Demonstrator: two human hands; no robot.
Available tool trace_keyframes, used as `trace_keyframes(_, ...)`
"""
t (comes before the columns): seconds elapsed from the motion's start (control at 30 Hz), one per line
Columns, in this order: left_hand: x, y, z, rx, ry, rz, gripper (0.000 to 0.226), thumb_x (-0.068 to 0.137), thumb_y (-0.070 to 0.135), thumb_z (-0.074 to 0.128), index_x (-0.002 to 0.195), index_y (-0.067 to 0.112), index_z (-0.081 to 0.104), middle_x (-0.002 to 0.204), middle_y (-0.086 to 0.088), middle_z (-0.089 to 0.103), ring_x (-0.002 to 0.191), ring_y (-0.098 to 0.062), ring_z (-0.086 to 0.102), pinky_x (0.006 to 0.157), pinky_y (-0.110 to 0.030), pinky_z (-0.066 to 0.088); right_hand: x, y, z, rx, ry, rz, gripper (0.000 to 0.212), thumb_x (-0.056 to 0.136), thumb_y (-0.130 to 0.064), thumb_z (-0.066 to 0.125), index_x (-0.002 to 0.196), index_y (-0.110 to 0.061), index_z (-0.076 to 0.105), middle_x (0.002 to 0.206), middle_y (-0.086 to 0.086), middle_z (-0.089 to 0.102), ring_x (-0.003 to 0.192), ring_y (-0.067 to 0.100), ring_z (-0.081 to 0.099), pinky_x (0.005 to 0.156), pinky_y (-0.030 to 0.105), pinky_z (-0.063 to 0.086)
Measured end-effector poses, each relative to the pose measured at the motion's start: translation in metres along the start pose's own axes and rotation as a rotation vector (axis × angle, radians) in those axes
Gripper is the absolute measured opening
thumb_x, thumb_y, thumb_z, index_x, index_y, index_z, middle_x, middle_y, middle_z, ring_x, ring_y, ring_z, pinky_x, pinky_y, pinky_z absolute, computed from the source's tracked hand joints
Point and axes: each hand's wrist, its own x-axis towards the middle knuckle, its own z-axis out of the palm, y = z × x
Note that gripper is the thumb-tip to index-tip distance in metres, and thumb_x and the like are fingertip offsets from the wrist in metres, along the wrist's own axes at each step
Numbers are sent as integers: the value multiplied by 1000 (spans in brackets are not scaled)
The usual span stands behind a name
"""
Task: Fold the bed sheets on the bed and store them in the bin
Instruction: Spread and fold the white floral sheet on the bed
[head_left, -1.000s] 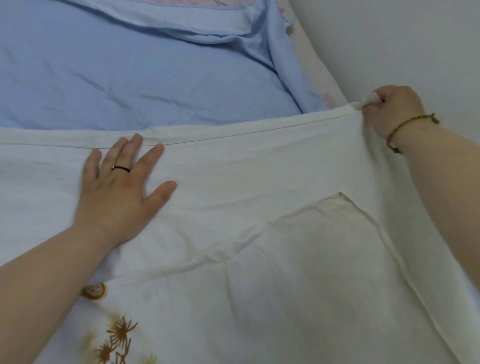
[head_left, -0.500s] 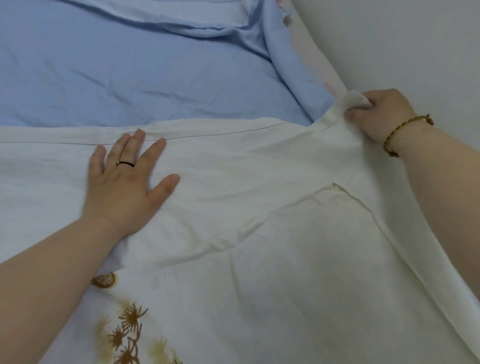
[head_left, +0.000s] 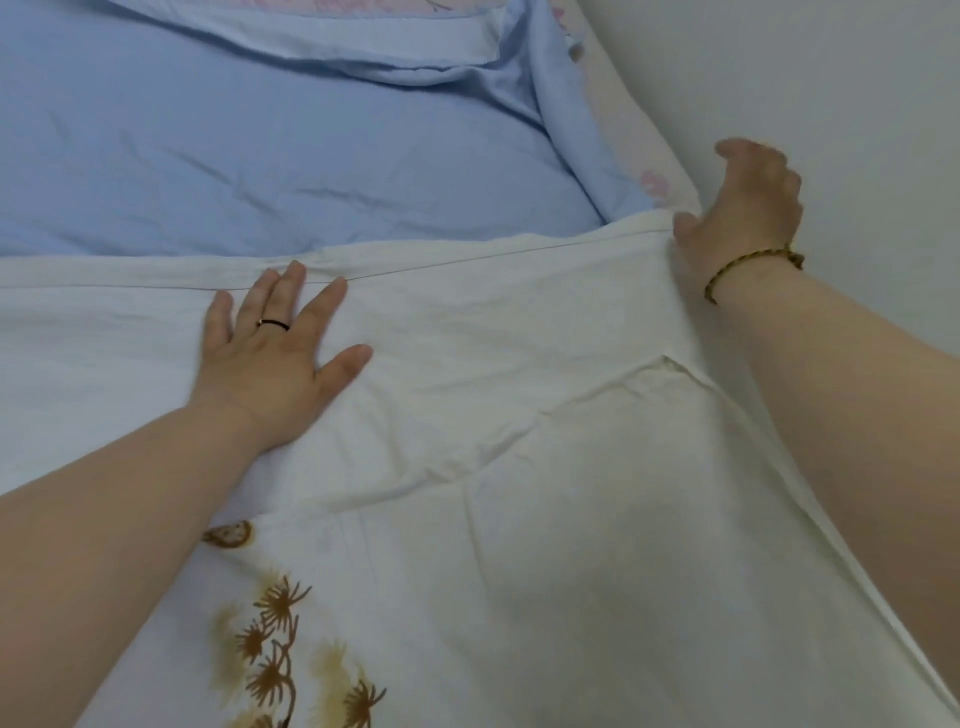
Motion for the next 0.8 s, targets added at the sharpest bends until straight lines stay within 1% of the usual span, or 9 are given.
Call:
trace_keyframes(0.1, -1, 4, -12, -16, -91, -2, 66, 90, 58, 25, 147, 35, 0, 157, 3, -12, 144, -13, -12, 115, -36, -9, -35, -14, -5, 147, -59, -279, 56, 83, -27, 56, 133, -8, 41, 139, 12, 41, 127, 27, 38, 103, 28, 25)
trace_keyframes(0.2, -19, 8, -27, -172, -106, 68, 68, 87, 63, 35, 146, 34, 19, 157, 5, 4, 145, -12, -1, 115, -31, -3, -72, -12, -13, 108, -752, -251, 54, 82, -30, 66, 129, -13, 45, 121, 4, 50, 108, 18, 47, 94, 21, 33)
trace_keyframes(0.27, -42, 9, -34, -339, -125, 173, 79, 66, 71, 35, 133, 32, 46, 142, 10, 37, 137, -10, 26, 108, -18, 15, -82, 4, -15, -146, -889, -233, 43, 83, -34, 64, 121, -19, 50, 117, 1, 50, 111, 20, 48, 95, 26, 37)
trace_keyframes(0.33, -72, 9, -41, -443, -250, 197, 67, 55, 75, 39, 104, 35, 64, 106, 21, 56, 102, 2, 52, 82, -2, 32, -85, 19, -22, -137, -846, -174, 11, 86, -25, 61, 92, -18, 55, 94, 0, 55, 97, 21, 50, 75, 25, 40)
trace_keyframes(0.4, -89, 8, -47, -318, -418, 161, 35, 68, 67, 57, 76, 33, 60, 77, 14, 58, 68, 0, 53, 62, -11, 36, -86, 32, -30, -4, -772, -92, 18, 88, -16, 57, 70, -16, 51, 72, -4, 48, 86, 19, 46, 57, 25, 31)
trace_keyframes(0.57, -77, -21, -70, -20, -613, 78, 34, 76, 51, 68, 67, 20, 60, 68, 10, 59, 63, -2, 55, 63, -19, 41, -72, 47, -50, 279, -419, 115, 18, 90, -10, 53, 74, -9, 60, 75, 9, 54, 78, 20, 46, 64, 24, 29)
trace_keyframes(0.63, -66, -33, -79, -143, -432, -10, 37, 80, 39, 67, 57, 11, 57, 55, 2, 55, 55, -12, 52, 57, -26, 38, -61, 48, -54, 294, -345, 147, 26, 91, -12, 52, 67, -3, 57, 68, 16, 54, 69, 27, 49, 61, 29, 34)
trace_keyframes(0.73, -40, -37, -81, -321, -10, -101, 46, 84, 36, 61, 61, -2, 55, 58, -13, 54, 58, -27, 51, 60, -32, 36, -38, 38, -51, 250, -166, 160, 27, 92, -12, 48, 99, 9, 64, 101, 28, 63, 98, 37, 58, 80, 36, 43)
trace_keyframes(0.8, -19, -37, -73, -305, 111, -150, 44, 87, 41, 56, 63, 4, 56, 63, -14, 56, 67, -31, 55, 70, -38, 44, -21, 30, -43, 199, -119, 131, 29, 94, -11, 44, 107, 6, 63, 112, 26, 62, 106, 36, 56, 86, 34, 43)
